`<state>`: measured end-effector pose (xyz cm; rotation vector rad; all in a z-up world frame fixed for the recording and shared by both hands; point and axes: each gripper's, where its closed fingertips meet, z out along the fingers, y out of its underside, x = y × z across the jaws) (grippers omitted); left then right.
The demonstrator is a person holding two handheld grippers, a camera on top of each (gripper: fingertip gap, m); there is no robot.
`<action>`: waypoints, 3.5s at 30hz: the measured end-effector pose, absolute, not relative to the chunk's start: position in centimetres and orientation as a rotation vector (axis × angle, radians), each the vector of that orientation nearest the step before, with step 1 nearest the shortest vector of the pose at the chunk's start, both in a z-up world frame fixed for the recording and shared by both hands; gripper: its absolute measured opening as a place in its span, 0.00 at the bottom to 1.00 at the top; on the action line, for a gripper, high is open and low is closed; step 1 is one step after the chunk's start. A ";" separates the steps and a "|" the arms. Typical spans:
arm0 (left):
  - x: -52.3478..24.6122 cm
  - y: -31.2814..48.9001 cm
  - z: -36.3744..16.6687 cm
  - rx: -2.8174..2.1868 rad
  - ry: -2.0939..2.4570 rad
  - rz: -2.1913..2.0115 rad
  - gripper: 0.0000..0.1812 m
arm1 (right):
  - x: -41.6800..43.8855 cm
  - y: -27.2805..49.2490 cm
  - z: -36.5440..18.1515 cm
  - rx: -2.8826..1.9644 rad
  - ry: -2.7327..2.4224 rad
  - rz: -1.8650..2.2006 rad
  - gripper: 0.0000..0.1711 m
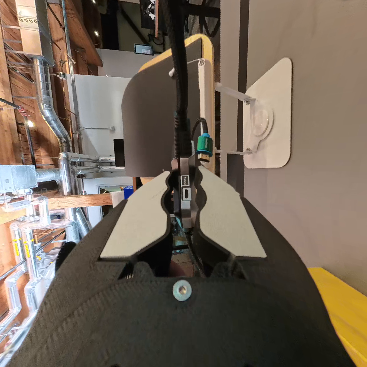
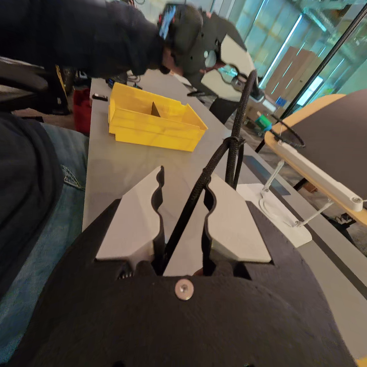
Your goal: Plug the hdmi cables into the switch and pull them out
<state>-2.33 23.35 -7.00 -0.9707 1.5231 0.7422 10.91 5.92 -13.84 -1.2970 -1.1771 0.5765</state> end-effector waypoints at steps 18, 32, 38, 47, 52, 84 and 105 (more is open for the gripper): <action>-5.6 25.1 -8.6 -0.891 1.574 0.933 0.11 | 14.7 3.6 -19.8 -1.658 -1.614 0.312 0.15; 0.4 21.4 -11.8 -0.696 1.710 0.746 0.11 | 8.0 19.7 -10.4 -1.204 -1.045 0.037 0.22; 2.3 19.8 -12.8 -0.677 1.726 0.625 0.11 | 5.1 23.4 -15.2 -1.206 -1.174 0.022 0.26; 3.5 19.0 -14.7 -0.699 1.775 0.499 0.11 | 4.5 22.9 -16.5 -1.059 -1.209 -0.088 0.14; 3.5 20.1 -14.8 -0.815 1.761 0.469 0.11 | 5.0 22.9 -17.4 -1.126 -1.225 -0.066 0.10; 1.1 18.4 -18.5 -1.890 1.457 -0.027 0.20 | 4.8 23.9 -21.8 -1.198 -1.383 -0.485 0.11; -1.7 18.4 -24.0 -2.390 1.261 -0.322 0.24 | 2.6 23.6 -22.1 -1.086 -1.369 -0.779 0.12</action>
